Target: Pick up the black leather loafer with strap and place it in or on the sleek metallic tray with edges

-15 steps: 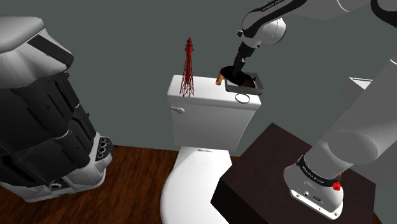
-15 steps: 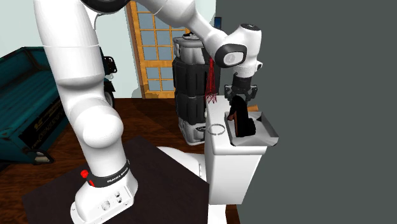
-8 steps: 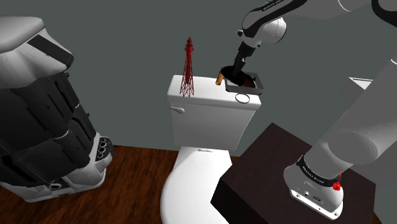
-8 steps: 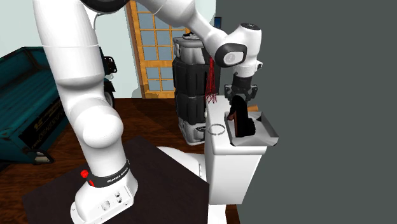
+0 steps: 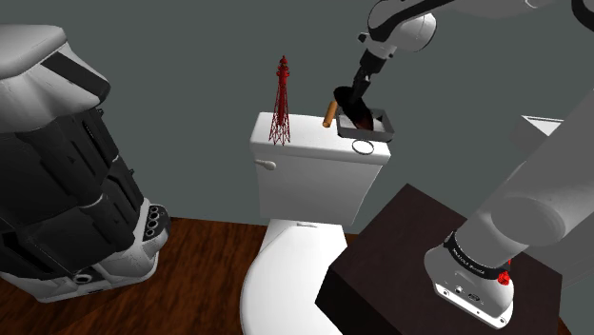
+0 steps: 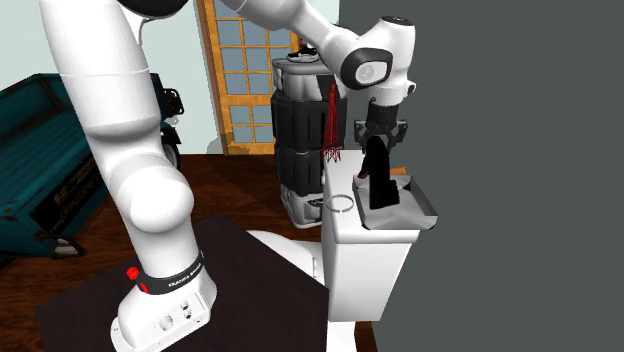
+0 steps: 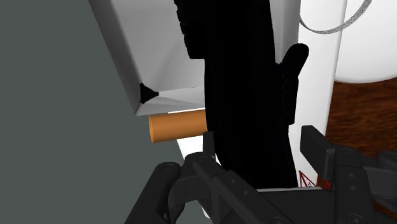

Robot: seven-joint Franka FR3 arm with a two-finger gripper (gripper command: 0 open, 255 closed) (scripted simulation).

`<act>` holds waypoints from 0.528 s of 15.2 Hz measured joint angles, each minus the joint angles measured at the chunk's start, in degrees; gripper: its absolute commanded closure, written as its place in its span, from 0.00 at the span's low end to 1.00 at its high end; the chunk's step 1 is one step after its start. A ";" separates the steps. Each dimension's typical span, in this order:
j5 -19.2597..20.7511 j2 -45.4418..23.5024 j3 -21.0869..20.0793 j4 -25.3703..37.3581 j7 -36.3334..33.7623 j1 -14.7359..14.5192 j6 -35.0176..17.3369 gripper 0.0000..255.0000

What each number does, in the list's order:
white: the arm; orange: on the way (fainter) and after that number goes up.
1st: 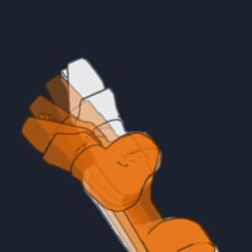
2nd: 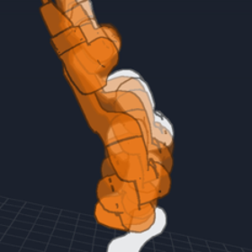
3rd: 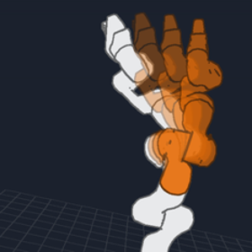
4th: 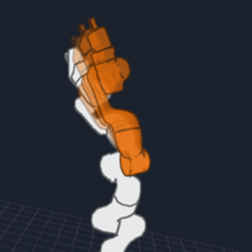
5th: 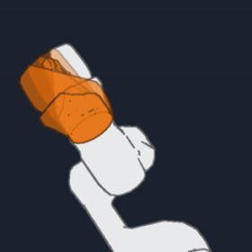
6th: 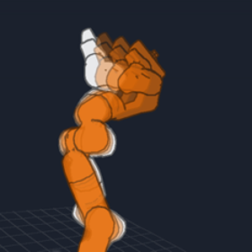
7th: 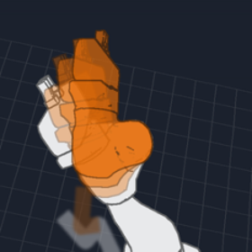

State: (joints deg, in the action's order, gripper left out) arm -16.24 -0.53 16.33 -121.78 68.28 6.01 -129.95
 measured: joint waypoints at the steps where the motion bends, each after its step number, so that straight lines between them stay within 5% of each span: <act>1: 0.33 0.49 0.01 0.21 -0.34 0.00 0.63 1.00; 8: 1.99 2.55 0.06 3.18 -2.14 0.09 5.38 1.00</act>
State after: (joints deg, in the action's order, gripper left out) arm -14.25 2.02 16.39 -118.60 66.14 6.10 -124.57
